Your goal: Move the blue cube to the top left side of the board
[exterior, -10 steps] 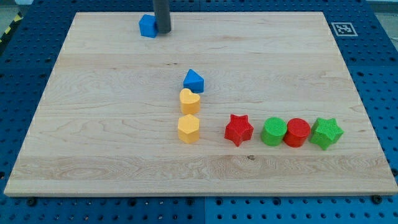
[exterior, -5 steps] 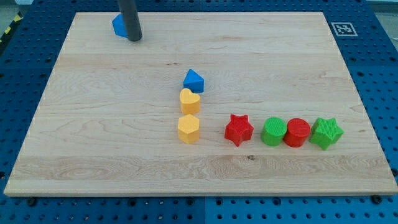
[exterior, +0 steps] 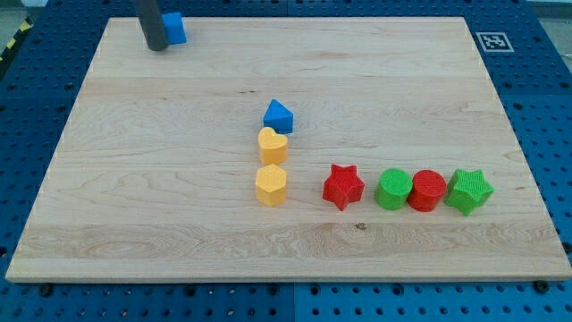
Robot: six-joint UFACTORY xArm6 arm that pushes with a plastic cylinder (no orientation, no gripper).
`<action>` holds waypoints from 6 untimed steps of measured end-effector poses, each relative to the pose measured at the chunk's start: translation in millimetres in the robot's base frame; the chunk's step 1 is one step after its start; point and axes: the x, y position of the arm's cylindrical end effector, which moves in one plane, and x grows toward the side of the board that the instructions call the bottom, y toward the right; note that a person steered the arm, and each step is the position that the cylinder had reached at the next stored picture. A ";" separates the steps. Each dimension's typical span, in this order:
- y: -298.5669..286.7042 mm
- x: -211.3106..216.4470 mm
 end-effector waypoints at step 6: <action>51.1 -9.2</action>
